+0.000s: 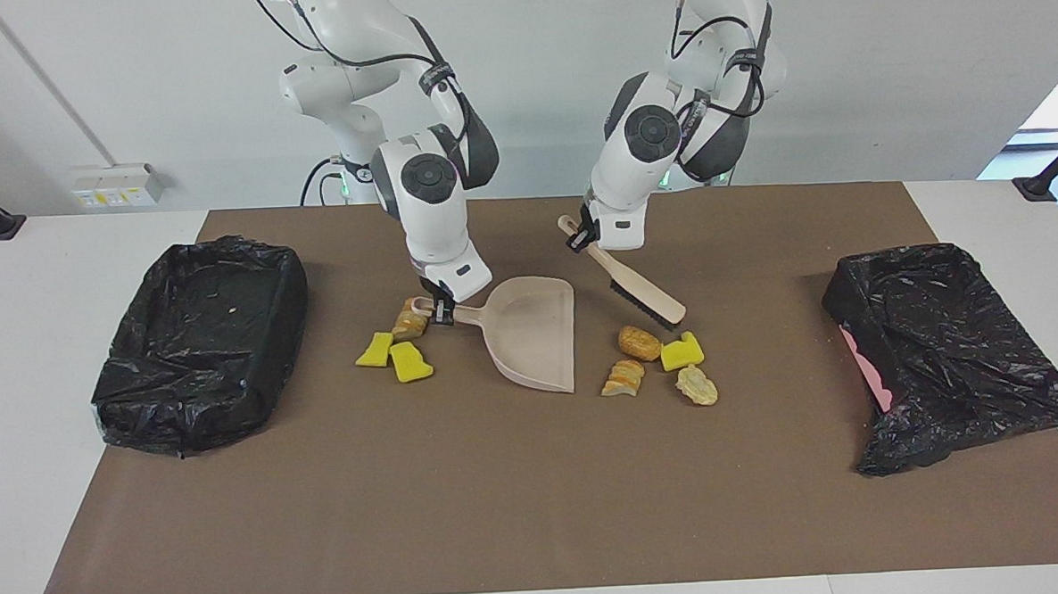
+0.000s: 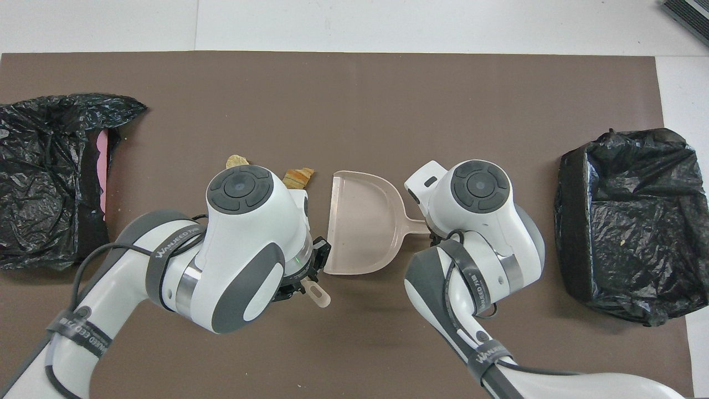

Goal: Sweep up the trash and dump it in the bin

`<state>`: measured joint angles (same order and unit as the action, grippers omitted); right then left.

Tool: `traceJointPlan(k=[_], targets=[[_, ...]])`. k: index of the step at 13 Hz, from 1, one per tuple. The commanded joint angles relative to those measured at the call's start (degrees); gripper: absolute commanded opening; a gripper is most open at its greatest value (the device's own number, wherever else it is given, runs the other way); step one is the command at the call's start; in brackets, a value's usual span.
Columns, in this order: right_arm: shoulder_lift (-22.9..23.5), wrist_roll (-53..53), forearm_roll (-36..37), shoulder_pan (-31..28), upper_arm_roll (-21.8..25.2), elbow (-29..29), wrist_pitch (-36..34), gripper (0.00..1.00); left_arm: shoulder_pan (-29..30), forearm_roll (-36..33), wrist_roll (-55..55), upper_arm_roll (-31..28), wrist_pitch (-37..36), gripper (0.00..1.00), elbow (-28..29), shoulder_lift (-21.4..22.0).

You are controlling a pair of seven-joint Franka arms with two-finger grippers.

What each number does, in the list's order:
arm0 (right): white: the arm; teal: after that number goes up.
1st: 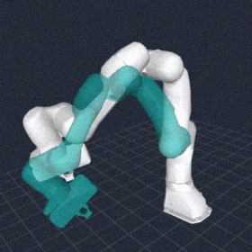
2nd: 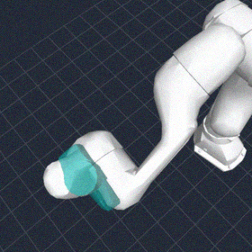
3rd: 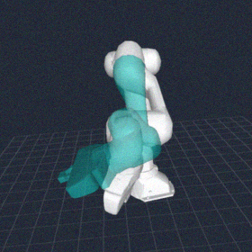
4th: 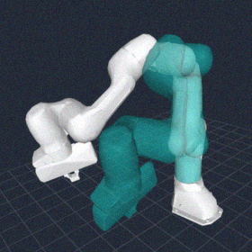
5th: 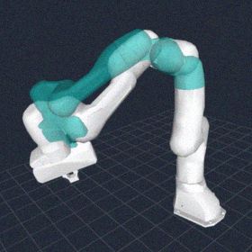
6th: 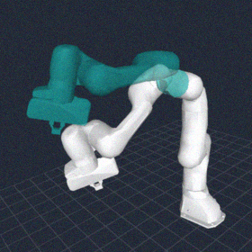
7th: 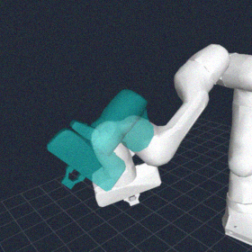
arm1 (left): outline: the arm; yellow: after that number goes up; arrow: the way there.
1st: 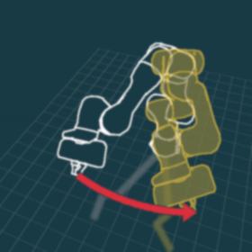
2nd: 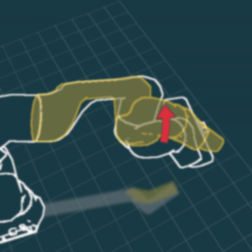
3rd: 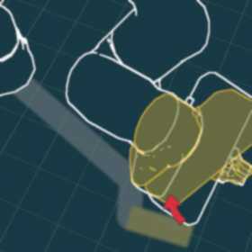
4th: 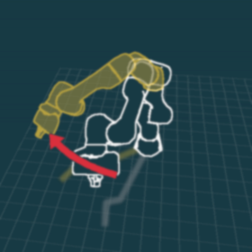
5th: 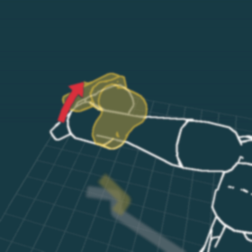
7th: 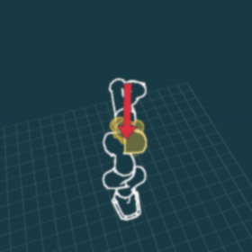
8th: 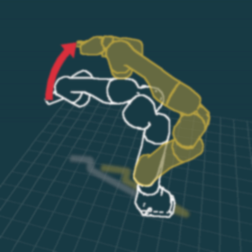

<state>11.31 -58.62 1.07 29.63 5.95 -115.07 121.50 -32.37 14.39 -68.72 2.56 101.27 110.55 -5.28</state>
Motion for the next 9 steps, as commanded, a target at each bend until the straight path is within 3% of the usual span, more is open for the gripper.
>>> traceJointPlan(k=[1, 4, 9], targets=[[0.5, 1.8, -0.9, 0.5, -0.1, -0.3, 1.1, 0.00, 2.8, -4.8, 8.9, -0.3, -4.1, 0.00, 0.5, 1.1], [0.4, 5.5, -0.9, 1.2, -0.1, -0.3, 1.2, 0.00, 9.3, -12.4, 23.9, -0.3, -4.0, 0.00, 1.5, 1.2], [0.2, 8.4, -0.9, 2.3, -0.1, -0.3, 0.9, 0.00, 15.6, -15.5, 45.2, -0.3, 5.4, 0.00, 6.0, 0.5]])
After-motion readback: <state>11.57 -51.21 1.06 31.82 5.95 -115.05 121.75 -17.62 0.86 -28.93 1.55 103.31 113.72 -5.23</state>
